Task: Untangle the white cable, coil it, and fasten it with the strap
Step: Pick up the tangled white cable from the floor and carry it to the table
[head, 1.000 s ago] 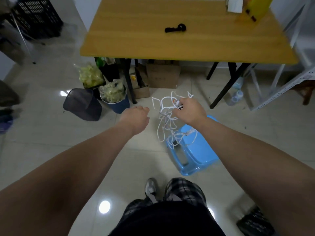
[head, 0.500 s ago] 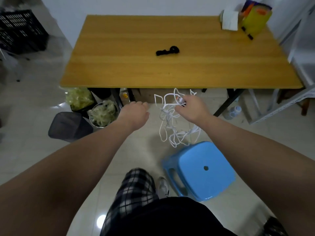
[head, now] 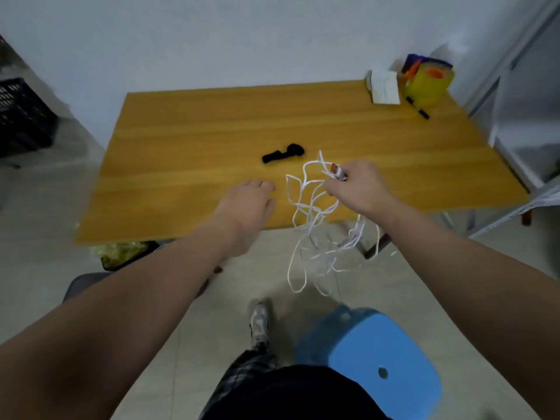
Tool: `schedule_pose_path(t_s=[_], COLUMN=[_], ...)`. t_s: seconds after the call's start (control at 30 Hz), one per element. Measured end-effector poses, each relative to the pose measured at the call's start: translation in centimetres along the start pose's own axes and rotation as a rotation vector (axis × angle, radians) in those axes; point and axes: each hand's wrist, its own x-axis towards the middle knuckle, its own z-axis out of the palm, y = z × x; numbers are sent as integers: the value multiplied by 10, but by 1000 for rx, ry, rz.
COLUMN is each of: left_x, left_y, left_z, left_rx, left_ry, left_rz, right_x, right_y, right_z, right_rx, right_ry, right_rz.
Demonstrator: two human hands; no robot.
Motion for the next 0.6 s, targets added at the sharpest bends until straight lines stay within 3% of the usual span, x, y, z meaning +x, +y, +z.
schedule_pose_path(t_s=[0.13,0.33,0.6], left_x=[48,115,177], left_y=[-15,-29,-26], left_z=[-50,-126,-177], left_rx=[-18,-52,-231], left_ry=[104,278,423], left_rz=[62,158,236], right_x=[42,109,162], right_y=[-38,-104,-157], right_z=[-43,-100,-163], right_rx=[146,208,365], right_ry=[82,424,716], right_rz=[-62,-133,-259])
